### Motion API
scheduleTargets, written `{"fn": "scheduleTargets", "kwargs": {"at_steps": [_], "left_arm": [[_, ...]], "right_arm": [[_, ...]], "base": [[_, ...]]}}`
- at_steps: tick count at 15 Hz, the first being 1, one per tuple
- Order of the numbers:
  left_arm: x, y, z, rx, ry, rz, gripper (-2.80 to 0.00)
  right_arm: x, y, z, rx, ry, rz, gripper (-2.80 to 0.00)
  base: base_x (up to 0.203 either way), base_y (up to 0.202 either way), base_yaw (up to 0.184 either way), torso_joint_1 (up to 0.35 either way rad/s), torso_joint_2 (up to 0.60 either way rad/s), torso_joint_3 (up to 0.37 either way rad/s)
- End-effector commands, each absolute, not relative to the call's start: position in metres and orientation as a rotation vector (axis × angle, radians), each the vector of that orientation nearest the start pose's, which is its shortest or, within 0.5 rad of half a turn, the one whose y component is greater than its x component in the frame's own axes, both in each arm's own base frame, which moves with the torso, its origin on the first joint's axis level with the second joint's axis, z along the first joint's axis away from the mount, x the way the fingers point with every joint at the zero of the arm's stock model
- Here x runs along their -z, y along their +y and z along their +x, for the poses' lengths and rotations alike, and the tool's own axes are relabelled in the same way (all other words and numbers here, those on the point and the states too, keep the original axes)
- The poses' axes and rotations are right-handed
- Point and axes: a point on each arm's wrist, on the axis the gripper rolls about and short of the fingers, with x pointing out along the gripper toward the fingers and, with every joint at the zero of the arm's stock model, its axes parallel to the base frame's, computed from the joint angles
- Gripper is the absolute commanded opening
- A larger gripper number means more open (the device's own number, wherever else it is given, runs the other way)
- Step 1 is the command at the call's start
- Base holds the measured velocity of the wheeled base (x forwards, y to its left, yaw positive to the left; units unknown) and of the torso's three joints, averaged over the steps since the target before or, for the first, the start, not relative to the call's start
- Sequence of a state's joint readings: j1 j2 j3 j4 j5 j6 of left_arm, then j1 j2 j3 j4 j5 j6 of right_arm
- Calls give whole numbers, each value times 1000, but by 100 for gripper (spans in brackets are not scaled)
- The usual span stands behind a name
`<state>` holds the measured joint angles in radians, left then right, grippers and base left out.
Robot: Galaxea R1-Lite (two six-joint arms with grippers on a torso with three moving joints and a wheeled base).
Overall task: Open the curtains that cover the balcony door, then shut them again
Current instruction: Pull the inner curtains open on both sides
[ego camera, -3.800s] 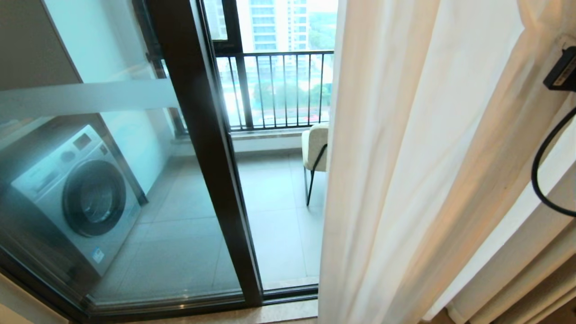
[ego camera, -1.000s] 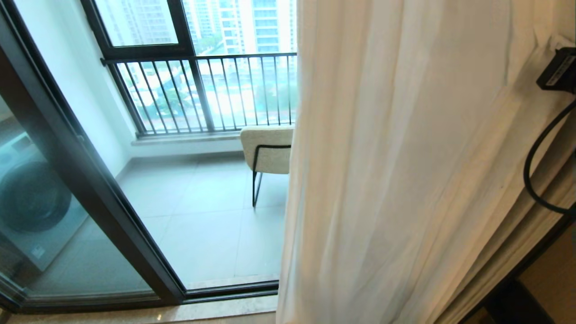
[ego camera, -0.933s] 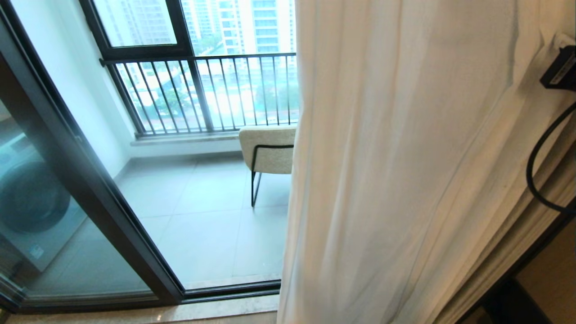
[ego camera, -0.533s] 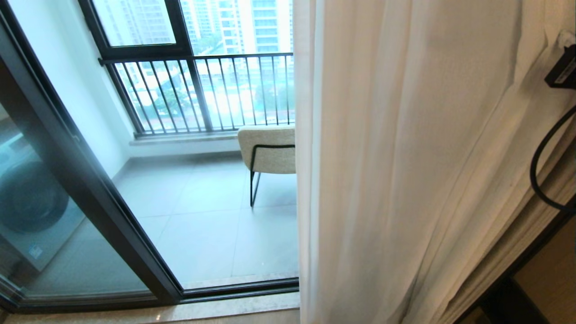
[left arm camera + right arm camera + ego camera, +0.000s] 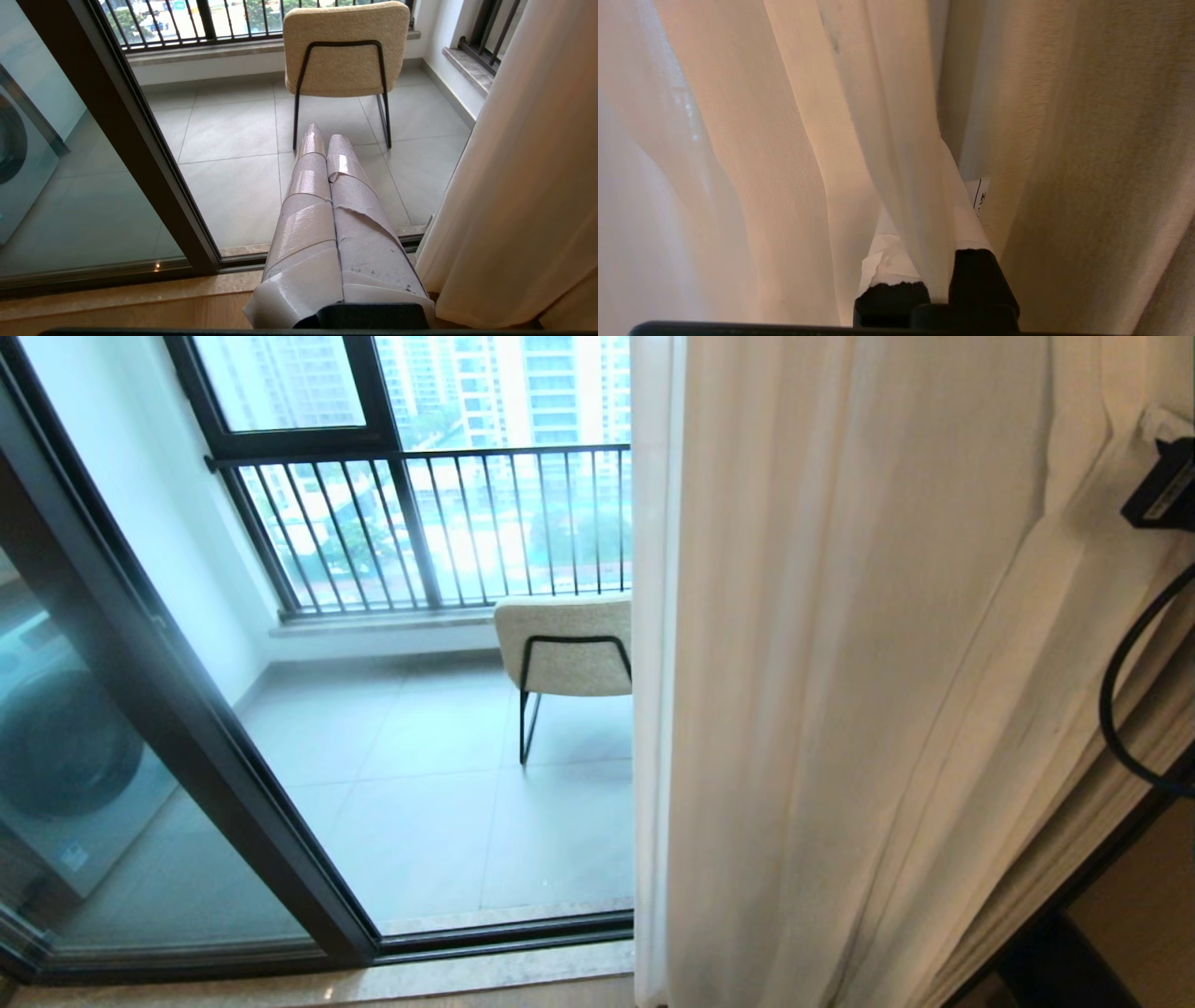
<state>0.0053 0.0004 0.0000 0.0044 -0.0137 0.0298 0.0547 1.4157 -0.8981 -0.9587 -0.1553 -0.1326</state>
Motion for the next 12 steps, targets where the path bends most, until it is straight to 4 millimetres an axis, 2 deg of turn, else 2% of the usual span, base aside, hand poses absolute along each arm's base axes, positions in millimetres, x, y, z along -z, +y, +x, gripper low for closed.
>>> {"fn": "scheduleTargets", "kwargs": {"at_steps": [1,3,8,12], "left_arm": [[-75,0,-23,8,6,29,-280],[-75,0,-23,8,7,29,-280],[-75,0,-23,8,6,31,-280],[-75,0,-23,8,6,29,-280]], "right_arm": [[-323,10,233,113,-450,-86,-280],[-328,10,232,82,-469,-93,-280],[-356,13,232,-14,-560,-115,-280],[-377,6,236,7,-568,-119,-280]], "base": [[0,0,0,0,0,0],[0,0,0,0,0,0],[0,0,0,0,0,0],[0,0,0,0,0,0]]}}
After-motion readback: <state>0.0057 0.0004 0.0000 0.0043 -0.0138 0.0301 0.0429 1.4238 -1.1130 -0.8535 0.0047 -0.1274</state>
